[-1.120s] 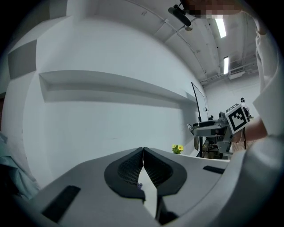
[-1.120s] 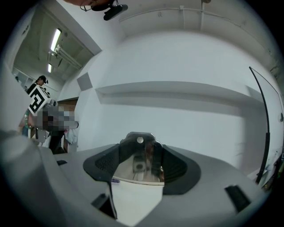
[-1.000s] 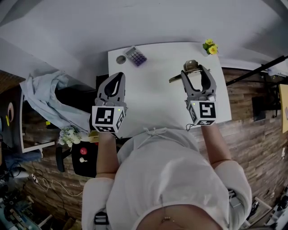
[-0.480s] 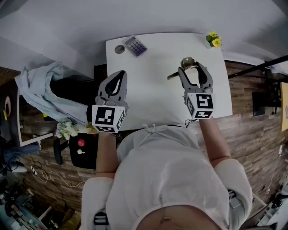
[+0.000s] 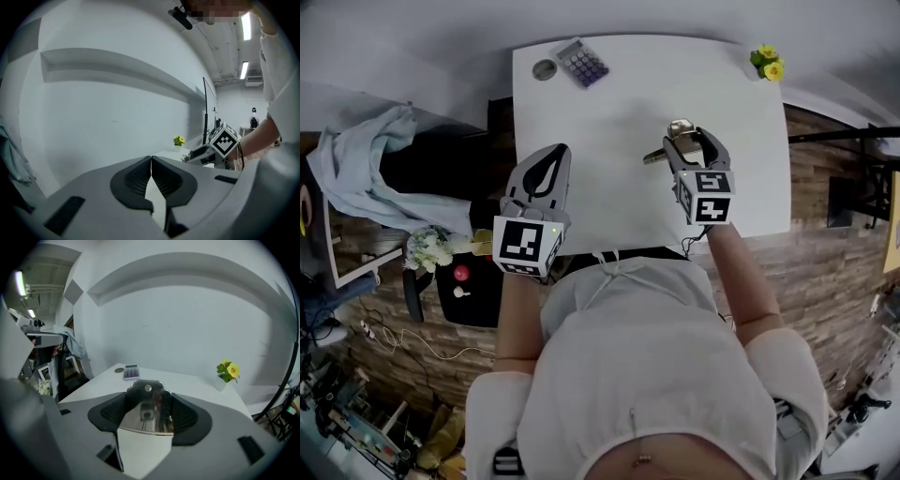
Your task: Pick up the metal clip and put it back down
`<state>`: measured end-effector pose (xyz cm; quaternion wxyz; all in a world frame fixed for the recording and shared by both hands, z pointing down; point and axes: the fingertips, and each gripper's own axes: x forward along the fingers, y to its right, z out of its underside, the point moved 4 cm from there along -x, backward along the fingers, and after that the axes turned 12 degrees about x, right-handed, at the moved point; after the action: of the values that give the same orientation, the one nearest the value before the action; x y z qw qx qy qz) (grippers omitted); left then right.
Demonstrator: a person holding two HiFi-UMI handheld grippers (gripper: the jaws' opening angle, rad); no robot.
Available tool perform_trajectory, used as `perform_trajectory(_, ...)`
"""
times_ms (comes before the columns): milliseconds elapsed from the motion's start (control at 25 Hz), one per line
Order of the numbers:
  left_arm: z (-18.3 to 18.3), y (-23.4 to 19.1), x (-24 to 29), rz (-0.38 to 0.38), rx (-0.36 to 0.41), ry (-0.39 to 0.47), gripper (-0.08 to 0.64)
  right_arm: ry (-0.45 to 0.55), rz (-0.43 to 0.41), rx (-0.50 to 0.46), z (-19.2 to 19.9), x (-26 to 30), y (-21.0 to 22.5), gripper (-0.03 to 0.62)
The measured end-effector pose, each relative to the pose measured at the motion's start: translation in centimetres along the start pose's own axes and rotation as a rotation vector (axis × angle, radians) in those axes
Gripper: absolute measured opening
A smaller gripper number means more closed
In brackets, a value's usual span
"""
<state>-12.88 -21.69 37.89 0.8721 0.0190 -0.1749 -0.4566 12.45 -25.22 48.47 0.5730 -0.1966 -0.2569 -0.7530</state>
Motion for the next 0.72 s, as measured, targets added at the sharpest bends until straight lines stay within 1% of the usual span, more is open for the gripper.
perform_trajectory(160,1.8,0.8,1.4,0.029,0.006,-0.031,0.02,-0.1,0.0,0.014,2.6,2.7,0.5,0.295)
perform_trajectory(360,3.2,1.4,2.7,0.049,-0.012,-0.051,0.02,-0.241,-0.01,0.039,5.8,5.7,1.0,0.295)
perform_trajectory(520,3.9,1.8,3.3,0.069,-0.017,-0.052,0.02,-0.292,0.006,0.062,7.4,7.1,1.8,0.295)
perform_trajectory(640,4.3,2.1,3.6,0.084,-0.017,-0.048,0.02,-0.327,0.017,0.063,8.6,7.9,2.3,0.295)
perform_trajectory(720,4.5,2.3,3.8,0.093,-0.02,-0.06,0.02,-0.346,0.024,0.061,9.1,8.4,2.5,0.295)
